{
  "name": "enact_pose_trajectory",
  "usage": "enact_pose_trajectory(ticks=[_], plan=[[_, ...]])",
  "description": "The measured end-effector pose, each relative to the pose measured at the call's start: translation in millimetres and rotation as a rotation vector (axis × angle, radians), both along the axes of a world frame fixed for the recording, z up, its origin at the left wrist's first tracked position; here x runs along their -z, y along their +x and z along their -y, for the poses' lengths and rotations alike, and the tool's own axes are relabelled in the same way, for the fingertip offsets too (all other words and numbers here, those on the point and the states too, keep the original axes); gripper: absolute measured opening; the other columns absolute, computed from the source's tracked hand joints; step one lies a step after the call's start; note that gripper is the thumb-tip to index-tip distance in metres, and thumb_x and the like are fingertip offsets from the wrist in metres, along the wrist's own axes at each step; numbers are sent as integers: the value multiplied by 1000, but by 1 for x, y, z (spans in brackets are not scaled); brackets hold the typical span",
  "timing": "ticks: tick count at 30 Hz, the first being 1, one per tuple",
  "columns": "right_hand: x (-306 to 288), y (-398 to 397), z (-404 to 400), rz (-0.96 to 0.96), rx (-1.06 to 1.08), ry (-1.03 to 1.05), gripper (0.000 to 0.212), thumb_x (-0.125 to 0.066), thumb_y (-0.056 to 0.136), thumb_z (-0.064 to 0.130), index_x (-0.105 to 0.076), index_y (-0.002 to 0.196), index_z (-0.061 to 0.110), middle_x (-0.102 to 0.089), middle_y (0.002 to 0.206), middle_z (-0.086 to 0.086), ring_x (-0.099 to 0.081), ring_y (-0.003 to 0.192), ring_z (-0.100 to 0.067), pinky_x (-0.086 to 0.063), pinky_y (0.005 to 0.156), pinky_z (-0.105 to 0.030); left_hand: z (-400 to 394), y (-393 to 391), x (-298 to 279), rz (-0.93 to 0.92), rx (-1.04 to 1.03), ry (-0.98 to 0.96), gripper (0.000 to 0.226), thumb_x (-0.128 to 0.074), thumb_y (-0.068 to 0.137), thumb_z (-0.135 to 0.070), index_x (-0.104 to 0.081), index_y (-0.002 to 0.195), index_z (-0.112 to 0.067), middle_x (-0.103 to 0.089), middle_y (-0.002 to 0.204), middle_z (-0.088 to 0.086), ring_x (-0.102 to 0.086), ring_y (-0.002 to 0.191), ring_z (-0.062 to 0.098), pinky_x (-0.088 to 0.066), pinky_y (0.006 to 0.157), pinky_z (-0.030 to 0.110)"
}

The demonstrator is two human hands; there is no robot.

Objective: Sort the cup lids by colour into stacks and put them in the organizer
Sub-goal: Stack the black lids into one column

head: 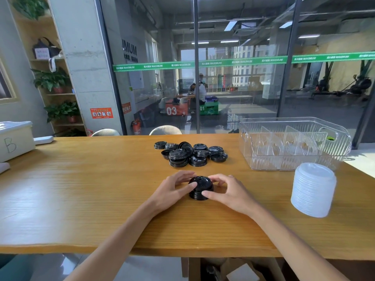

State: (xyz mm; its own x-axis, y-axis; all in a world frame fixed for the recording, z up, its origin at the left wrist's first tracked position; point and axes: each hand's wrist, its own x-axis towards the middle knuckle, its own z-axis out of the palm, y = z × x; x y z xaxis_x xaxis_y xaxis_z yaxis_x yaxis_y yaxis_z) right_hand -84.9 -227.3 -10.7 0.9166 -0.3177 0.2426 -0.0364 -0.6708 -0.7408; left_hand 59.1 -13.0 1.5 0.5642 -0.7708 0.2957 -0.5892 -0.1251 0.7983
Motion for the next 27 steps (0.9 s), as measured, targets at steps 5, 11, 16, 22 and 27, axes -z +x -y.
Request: enact_pose_trajectory(ticks=[5,11,16,22,27], plan=[[0,2,0,-20,6,-37,74,-85,76,68,-63,142,41,-55,127,12,-55,116,6,-43,96,-25,1,7,1,-99,-19,-102,51,-70,103,-48,-62,147,-25,-69,142,-18,-62,133,0,-49,118,36],[1,4,1,-20,8,-42,72,-85,78,67,-63,141,41,-54,128,13,-55,115,7,-40,89,-15,6,21,2,-15,-163,-129,31,-67,107,-37,-68,135,-25,-74,129,-14,-67,123,0,-55,111,36],[3,4,2,-19,10,-45,72,-84,77,68,-63,141,44,-53,126,16,-54,116,9,-38,89,-13,26,45,-6,246,-424,-112,31,-69,105,-36,-67,131,-18,-70,125,-10,-66,115,7,-58,99,39],[3,2,2,-8,-1,-49,67,-85,79,65,-64,139,46,-54,126,17,-55,118,9,-41,97,-17,56,80,-12,248,-682,-52,64,-72,97,-56,-50,145,-20,-53,142,-2,-57,127,20,-54,98,42],[2,1,2,1,3,-56,67,-85,78,66,-63,139,48,-54,125,18,-54,118,10,-41,98,-16,77,100,-19,151,-703,82,90,-72,93,-63,-38,156,-9,-56,149,13,-54,139,33,-48,113,48]])
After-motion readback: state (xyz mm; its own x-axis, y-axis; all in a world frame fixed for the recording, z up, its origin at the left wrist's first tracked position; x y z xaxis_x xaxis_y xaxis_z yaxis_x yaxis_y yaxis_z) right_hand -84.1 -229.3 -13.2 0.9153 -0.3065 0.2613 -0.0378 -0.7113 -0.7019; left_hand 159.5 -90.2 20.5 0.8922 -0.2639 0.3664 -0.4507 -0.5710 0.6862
